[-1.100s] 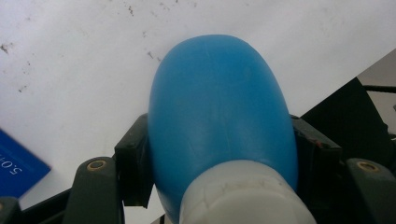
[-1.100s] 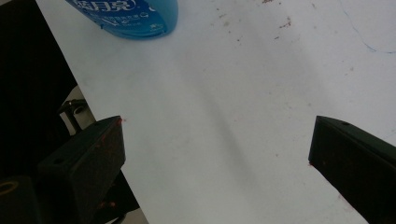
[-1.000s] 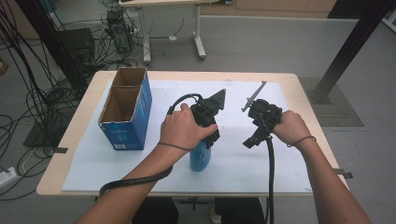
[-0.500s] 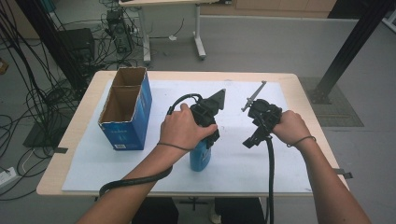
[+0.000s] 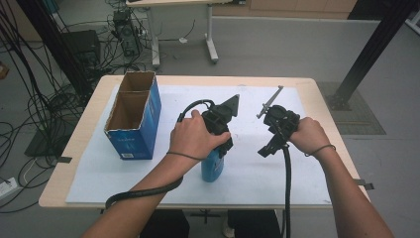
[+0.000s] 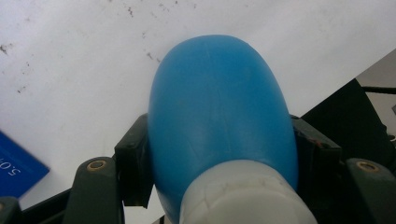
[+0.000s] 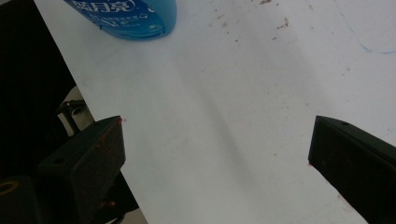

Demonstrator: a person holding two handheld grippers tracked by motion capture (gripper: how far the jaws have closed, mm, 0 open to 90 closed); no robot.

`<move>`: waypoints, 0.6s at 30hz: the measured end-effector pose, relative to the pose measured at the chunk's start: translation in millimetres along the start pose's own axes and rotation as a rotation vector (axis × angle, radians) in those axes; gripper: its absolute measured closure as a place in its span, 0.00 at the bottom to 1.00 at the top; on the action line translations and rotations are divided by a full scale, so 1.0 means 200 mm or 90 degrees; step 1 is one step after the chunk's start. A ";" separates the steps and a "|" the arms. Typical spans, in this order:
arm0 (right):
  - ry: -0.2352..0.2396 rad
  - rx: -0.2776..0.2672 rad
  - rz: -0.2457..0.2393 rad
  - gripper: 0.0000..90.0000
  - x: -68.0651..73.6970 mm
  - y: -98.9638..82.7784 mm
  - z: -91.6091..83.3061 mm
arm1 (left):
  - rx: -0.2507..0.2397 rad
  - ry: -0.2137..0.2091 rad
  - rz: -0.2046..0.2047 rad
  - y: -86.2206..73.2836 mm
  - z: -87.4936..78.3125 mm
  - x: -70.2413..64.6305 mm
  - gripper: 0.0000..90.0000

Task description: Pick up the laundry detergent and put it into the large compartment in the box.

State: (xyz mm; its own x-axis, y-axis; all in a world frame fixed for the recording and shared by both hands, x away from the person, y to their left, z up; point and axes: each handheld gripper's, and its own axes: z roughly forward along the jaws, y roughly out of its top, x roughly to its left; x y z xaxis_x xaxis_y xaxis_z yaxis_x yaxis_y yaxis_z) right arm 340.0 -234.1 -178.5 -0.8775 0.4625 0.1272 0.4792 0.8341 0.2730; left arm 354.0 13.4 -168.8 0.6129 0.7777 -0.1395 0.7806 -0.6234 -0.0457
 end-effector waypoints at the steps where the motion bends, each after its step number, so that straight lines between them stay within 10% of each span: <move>1: 0.000 0.000 0.000 0.04 0.00 0.00 0.00 | 0.000 0.000 0.000 0.00 0.00 0.00 0.40; 18: -0.001 0.002 0.001 0.04 0.00 0.00 0.00 | 0.000 0.000 0.001 0.00 0.00 0.00 0.40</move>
State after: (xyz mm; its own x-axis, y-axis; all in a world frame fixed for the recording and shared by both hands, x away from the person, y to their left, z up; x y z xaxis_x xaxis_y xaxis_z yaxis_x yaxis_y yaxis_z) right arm 340.5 -233.8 -179.2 -0.8765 0.4644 0.1268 0.4810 0.8340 0.2704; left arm 353.7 13.6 -168.7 0.6140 0.7769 -0.1393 0.7798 -0.6244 -0.0452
